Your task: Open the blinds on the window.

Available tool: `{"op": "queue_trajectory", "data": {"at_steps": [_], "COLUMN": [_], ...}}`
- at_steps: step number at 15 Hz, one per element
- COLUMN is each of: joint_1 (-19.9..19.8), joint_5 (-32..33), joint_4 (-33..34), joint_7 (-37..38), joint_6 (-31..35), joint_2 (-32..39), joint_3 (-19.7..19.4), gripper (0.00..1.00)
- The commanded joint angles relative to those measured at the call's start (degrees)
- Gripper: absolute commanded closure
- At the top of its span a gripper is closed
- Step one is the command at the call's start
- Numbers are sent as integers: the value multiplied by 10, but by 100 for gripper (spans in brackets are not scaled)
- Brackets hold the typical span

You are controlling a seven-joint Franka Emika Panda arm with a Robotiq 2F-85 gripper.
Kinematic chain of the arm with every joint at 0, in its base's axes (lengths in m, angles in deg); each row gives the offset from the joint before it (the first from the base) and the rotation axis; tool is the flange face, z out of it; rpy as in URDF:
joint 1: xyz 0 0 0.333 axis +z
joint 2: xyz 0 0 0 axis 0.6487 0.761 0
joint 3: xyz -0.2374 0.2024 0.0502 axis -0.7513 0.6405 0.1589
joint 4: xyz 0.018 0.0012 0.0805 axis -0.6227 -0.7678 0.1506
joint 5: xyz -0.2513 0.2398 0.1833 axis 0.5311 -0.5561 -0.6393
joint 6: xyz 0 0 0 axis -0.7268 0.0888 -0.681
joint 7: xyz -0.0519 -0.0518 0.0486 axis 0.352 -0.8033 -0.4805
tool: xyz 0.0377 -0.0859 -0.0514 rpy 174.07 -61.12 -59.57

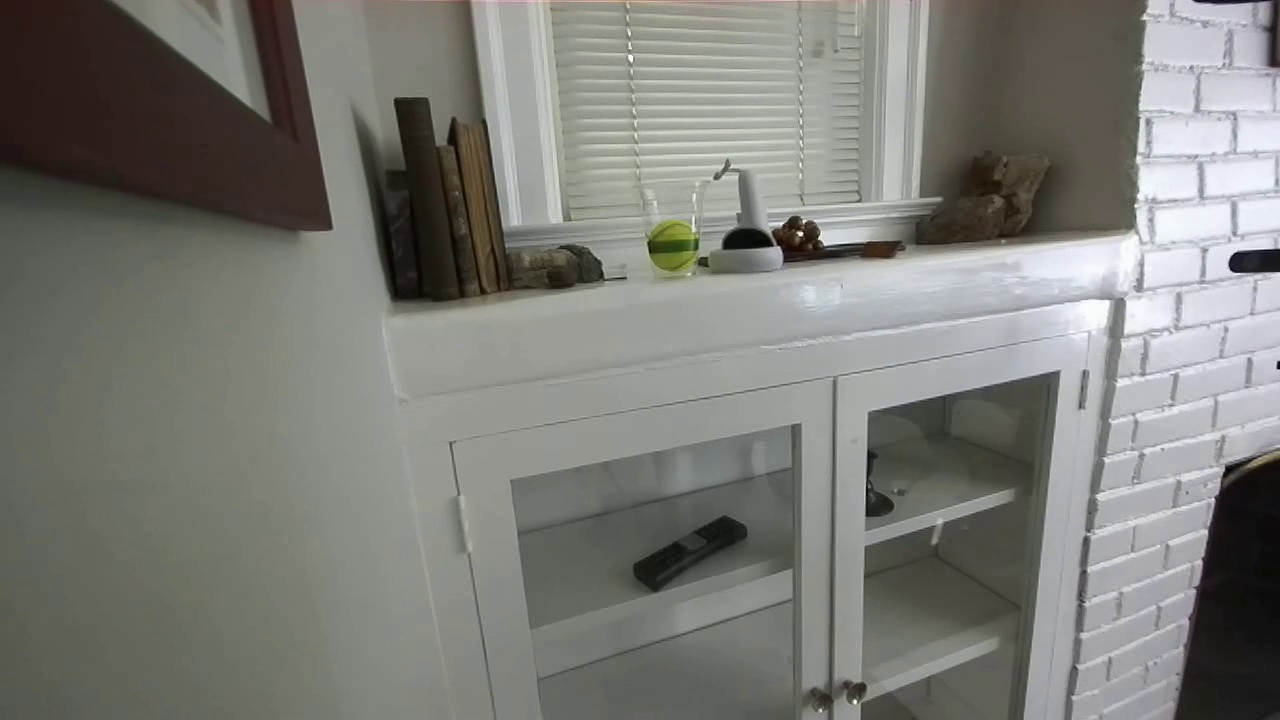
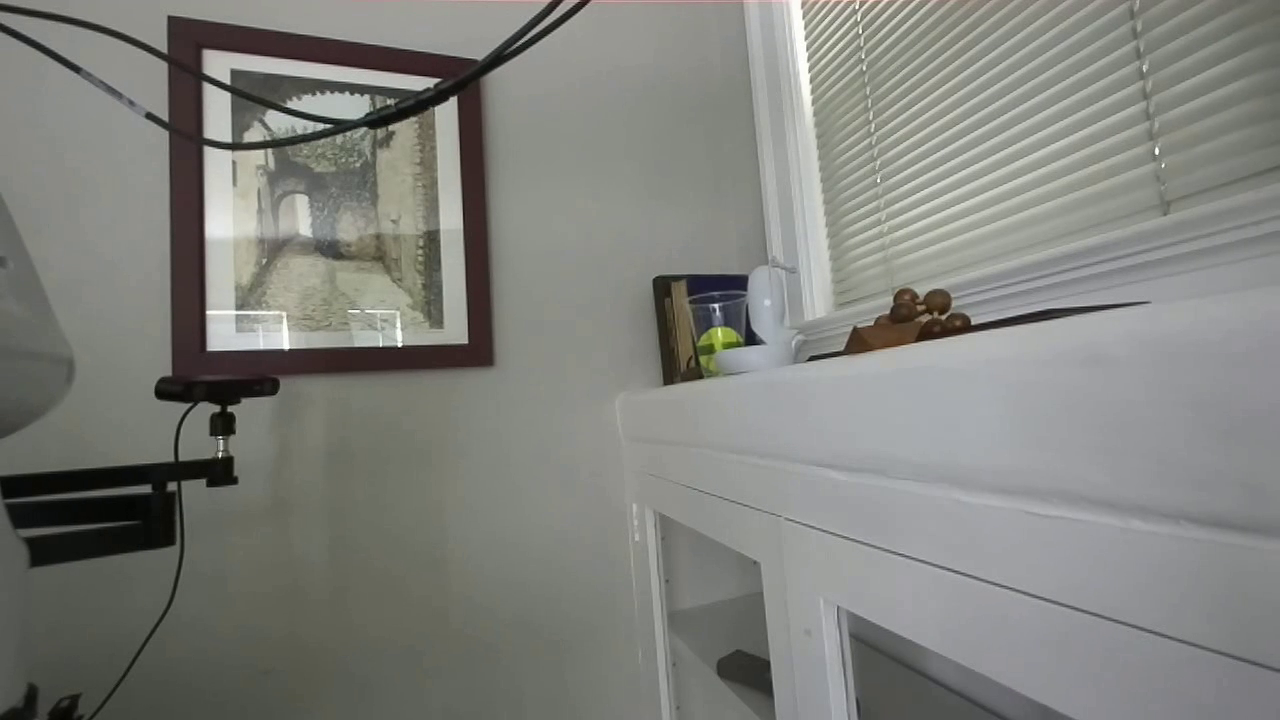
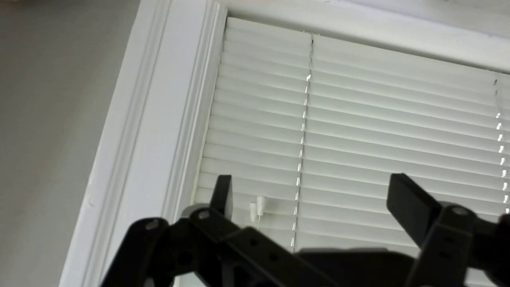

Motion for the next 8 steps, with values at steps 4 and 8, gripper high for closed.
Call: {"op": "queue_trajectory", "data": {"at_steps": [4,8], "joint_1": [-24,-35], "joint_5": [-8,-19], "joint_4": [2,24], "joint_7": [-3,1], "joint_6": [-2,21], "joint_2": [3,40], "joint_3": [21,19], "gripper": [0,0]}}
